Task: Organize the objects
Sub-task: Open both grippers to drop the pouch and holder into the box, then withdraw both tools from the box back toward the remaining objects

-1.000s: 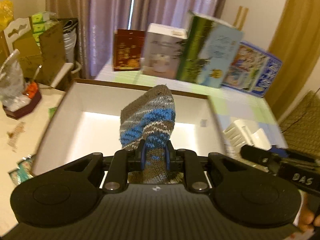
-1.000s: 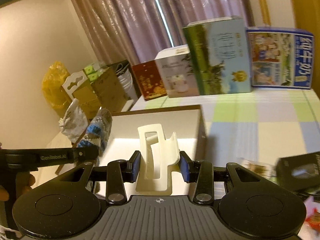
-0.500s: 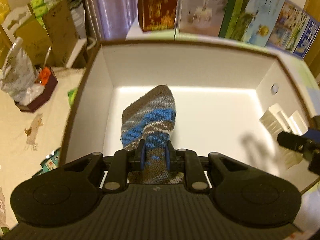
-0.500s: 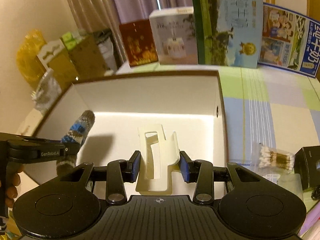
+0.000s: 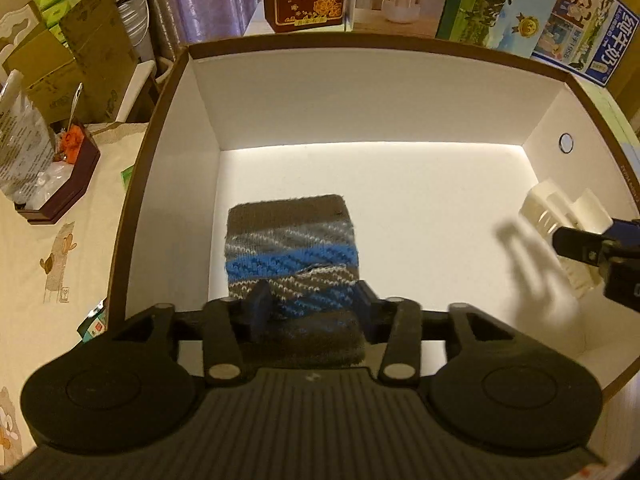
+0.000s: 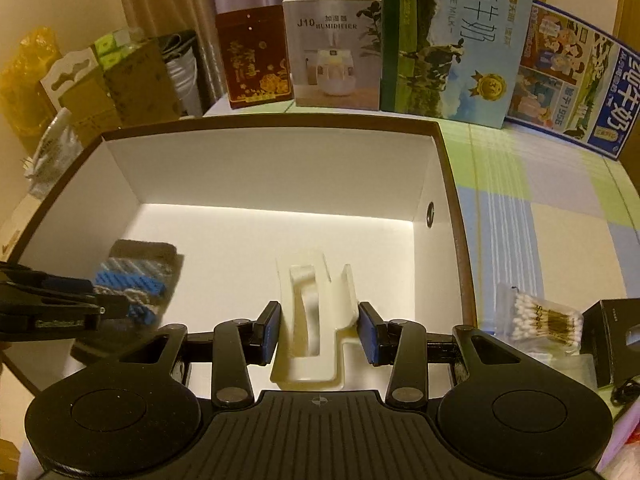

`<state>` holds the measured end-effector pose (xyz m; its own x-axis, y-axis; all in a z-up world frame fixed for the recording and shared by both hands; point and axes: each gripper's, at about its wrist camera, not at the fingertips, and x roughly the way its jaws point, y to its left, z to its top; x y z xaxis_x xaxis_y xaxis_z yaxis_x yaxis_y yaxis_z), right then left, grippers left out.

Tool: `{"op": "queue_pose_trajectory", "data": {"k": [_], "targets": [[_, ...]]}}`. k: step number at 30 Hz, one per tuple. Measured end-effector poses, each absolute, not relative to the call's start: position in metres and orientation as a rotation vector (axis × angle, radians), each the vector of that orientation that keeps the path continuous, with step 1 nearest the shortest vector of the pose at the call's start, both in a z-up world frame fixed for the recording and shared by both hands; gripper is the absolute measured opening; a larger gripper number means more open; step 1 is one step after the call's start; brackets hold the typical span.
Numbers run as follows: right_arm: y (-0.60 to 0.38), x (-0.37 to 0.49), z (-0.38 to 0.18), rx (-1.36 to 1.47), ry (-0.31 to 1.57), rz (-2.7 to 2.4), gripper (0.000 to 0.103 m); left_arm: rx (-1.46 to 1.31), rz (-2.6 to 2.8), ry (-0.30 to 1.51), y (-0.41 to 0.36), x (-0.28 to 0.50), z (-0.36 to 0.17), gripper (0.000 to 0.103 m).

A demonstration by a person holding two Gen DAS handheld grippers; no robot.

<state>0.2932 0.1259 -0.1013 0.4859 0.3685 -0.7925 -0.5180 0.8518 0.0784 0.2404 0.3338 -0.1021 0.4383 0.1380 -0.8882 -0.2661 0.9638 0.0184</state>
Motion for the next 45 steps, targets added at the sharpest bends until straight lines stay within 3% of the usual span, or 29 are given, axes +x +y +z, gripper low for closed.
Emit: {"op": "queue_pose_trajectory", "data": {"k": [4,7,11,23,45], "targets": [[0.131,0.291,-0.102,-0.229,0.887,0.537,0.038,-0.125,0.238,1.074,0.333,0.238,-0.099,0.06],[0.129,0.29,-0.101,-0.226,0.897,0.55,0.042,-0.14,0.233,1.069,0.334,0.236,-0.097,0.062],[0.121,0.283,-0.092,-0.204,0.896,0.576,0.062,-0.15,0.221,1.054,0.333,0.233,-0.09,0.07],[0.095,0.257,-0.066,-0.134,0.894,0.621,0.085,-0.143,0.222,1.002,0.309,0.209,-0.057,0.086],[0.051,0.223,-0.034,-0.087,0.845,0.697,0.096,-0.173,0.271,0.942,0.254,0.158,-0.019,0.087]]}}
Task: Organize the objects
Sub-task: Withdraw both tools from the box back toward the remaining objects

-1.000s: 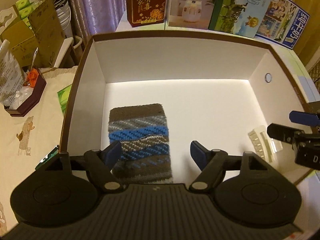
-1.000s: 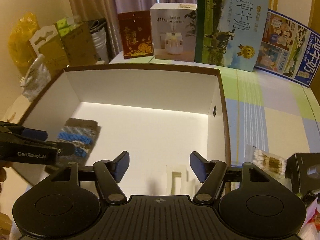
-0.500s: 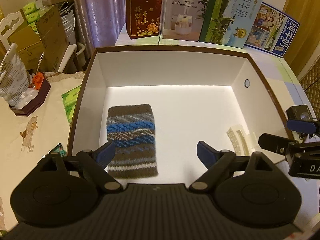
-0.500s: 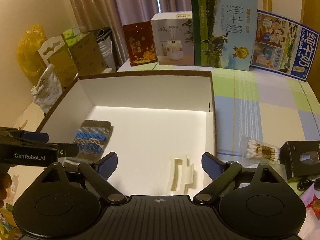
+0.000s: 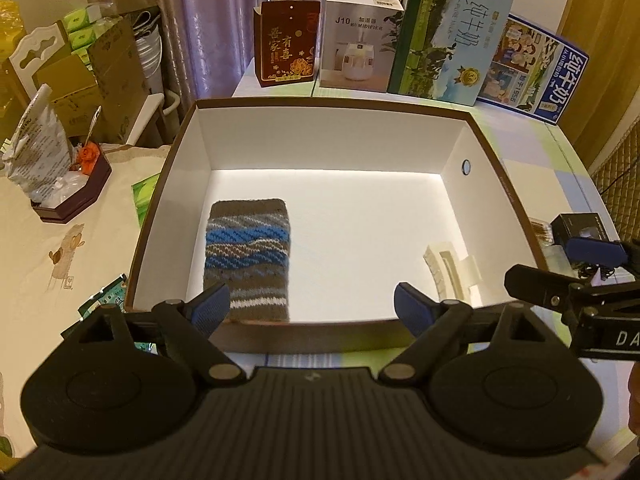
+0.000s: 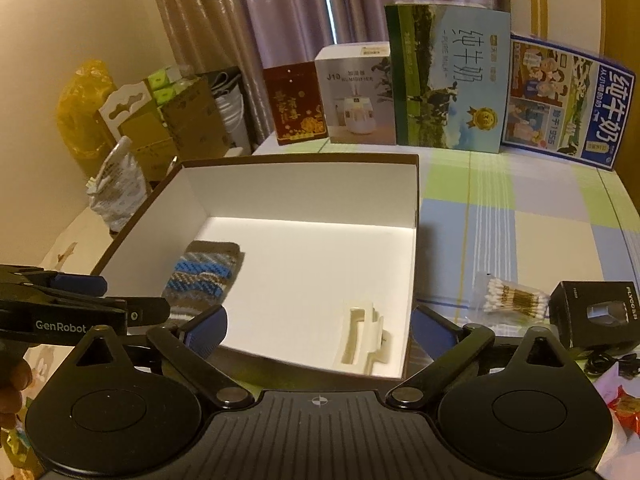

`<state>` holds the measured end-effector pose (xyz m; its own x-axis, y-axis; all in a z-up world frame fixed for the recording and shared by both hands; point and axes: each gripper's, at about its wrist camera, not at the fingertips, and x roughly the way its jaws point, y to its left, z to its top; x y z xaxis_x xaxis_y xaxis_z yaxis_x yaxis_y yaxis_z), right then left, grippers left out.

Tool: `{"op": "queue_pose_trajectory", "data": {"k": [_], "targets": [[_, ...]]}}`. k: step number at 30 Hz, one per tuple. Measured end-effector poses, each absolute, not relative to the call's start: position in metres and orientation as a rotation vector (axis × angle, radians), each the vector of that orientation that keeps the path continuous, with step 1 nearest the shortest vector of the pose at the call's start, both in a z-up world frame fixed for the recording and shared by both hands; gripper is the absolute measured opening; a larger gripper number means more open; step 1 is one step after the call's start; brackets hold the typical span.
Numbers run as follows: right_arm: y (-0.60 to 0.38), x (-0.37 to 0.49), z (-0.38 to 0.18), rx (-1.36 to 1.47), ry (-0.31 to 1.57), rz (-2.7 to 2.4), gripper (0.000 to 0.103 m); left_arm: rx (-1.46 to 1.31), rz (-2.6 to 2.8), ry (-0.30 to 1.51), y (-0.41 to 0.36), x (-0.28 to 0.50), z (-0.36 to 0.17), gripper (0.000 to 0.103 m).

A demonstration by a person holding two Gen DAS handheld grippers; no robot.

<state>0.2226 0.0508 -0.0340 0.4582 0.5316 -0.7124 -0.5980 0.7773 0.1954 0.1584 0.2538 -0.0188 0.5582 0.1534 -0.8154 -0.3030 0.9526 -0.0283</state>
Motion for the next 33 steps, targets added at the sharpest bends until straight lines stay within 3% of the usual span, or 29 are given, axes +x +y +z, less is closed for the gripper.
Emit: {"op": "queue_pose_trajectory", "data": {"k": [14,33], "targets": [[0.001,0.202,-0.027,-0.098,0.861,0.747,0.097,-0.191,0.27,0.943,0.199,0.13,-0.016,0.088],[-0.139,0.191,-0.032,-0.046,0.927,0.588,0.097,-0.14,0.119,0.994,0.079,0.14,-0.032,0.088]]}}
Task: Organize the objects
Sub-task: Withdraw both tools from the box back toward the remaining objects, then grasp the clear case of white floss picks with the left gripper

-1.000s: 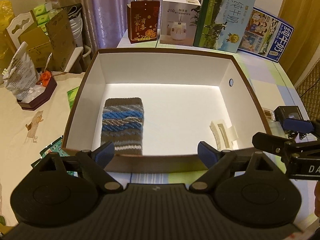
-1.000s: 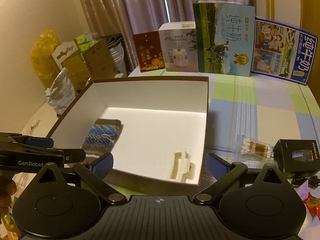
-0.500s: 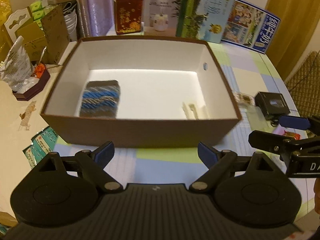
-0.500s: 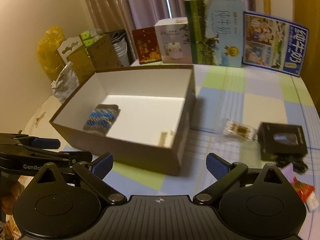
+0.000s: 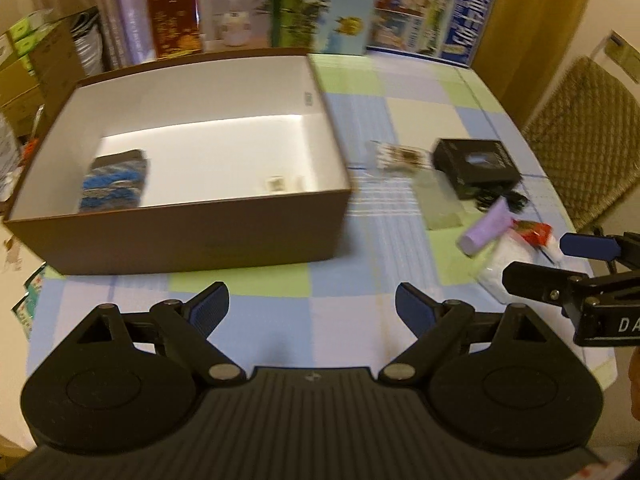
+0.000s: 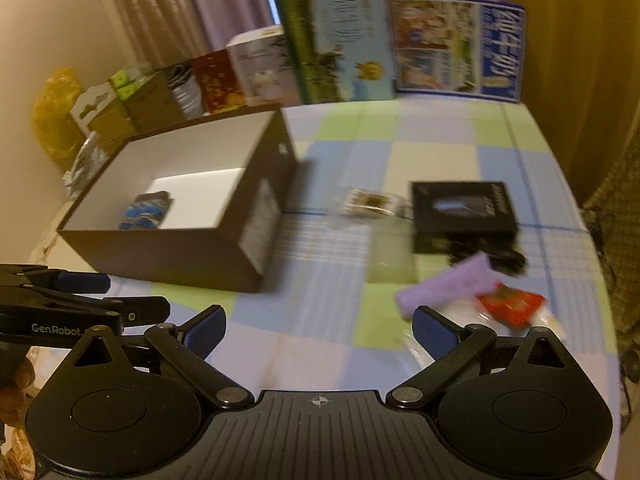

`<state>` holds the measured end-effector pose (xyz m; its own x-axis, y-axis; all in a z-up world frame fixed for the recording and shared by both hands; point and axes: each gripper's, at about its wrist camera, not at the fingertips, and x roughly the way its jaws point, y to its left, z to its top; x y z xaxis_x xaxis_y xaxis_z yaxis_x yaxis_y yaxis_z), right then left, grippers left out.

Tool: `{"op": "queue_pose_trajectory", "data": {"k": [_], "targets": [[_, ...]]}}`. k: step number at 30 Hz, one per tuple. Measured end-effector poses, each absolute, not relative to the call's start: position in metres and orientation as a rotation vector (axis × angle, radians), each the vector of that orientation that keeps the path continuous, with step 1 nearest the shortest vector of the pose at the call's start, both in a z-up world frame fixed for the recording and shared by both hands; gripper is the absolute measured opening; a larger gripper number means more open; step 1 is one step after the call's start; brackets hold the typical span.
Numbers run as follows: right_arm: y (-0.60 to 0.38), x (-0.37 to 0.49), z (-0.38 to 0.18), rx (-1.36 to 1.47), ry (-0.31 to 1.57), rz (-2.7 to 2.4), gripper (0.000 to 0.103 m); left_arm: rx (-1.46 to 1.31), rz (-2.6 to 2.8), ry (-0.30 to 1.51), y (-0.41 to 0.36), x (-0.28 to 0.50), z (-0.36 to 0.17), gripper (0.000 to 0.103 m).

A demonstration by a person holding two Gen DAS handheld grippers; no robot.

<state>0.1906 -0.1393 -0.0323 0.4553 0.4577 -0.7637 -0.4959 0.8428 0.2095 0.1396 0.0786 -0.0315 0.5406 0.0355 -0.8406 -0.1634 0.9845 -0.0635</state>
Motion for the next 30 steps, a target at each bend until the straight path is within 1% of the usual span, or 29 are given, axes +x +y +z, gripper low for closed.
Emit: {"op": "queue_pose_trajectory", "data": {"k": [17,30], "targets": [[-0.242,0.199,-0.042,0.01,0.955,0.43,0.097,-0.081,-0.046,1.012,-0.019,0.171,-0.047,0.088],[-0.298,0.222,-0.07,0.035,0.974,0.388,0.097,-0.019,-0.2,0.994,-0.072,0.197,-0.077,0.088]]}}
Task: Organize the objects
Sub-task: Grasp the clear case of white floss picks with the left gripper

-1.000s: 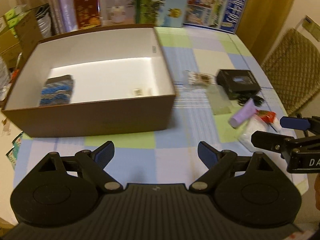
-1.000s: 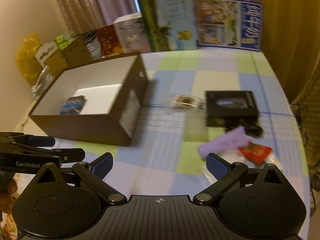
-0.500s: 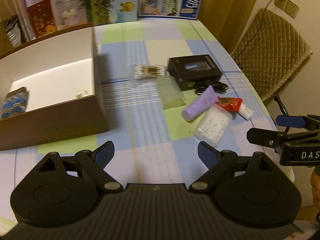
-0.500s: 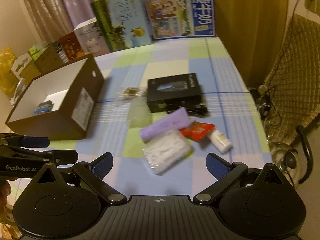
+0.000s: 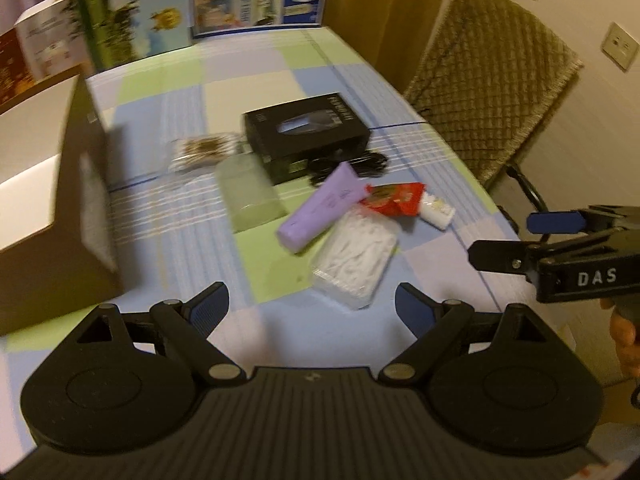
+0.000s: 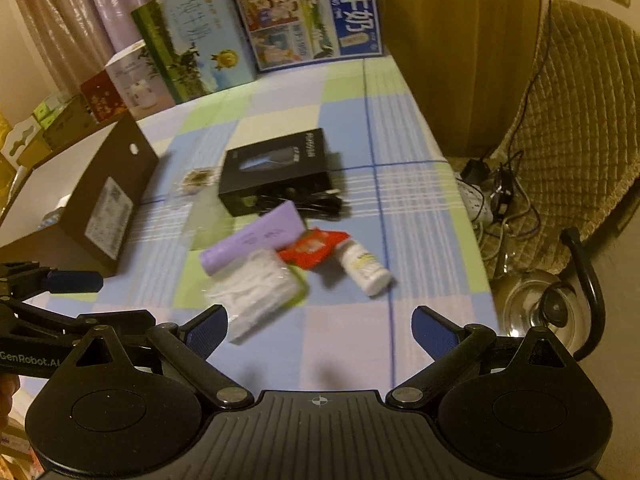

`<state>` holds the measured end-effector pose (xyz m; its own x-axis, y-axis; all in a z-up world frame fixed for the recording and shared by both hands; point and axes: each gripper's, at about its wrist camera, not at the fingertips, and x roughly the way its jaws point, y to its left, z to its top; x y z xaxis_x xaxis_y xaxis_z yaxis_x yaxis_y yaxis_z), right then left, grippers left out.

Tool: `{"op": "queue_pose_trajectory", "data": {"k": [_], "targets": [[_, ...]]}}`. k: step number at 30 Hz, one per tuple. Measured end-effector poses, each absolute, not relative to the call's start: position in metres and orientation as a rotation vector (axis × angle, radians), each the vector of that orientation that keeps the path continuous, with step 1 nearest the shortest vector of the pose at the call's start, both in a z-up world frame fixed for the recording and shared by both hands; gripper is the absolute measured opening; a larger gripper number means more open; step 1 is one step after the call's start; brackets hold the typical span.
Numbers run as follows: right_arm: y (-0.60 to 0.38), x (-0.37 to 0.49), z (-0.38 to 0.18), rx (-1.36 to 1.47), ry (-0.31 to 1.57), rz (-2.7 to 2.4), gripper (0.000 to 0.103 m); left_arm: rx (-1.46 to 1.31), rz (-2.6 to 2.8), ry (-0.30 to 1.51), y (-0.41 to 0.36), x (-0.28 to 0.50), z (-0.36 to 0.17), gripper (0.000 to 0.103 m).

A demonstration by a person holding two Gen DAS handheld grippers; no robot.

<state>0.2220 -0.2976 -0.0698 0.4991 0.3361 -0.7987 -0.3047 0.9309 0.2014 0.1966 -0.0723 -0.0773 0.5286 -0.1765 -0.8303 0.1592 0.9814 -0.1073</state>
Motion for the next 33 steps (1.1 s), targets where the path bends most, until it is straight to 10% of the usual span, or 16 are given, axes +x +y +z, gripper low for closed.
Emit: {"op": "queue_pose_trajectory", "data": {"k": [17,26,33], "targets": [[-0.344,0.235,-0.094,0.084,1.03,0.305,0.097,0.113,-0.347,1.003,-0.128,0.249,-0.13,0.085],[-0.36,0.236,-0.099,0.106,1.044,0.268,0.097,0.132,-0.334,1.059,-0.139,0.256,-0.146,0.058],[-0.363,0.24,-0.1,0.109,1.043,0.269,0.097,0.088,-0.294,1.087,-0.141,0.258,-0.149,0.06]]}}
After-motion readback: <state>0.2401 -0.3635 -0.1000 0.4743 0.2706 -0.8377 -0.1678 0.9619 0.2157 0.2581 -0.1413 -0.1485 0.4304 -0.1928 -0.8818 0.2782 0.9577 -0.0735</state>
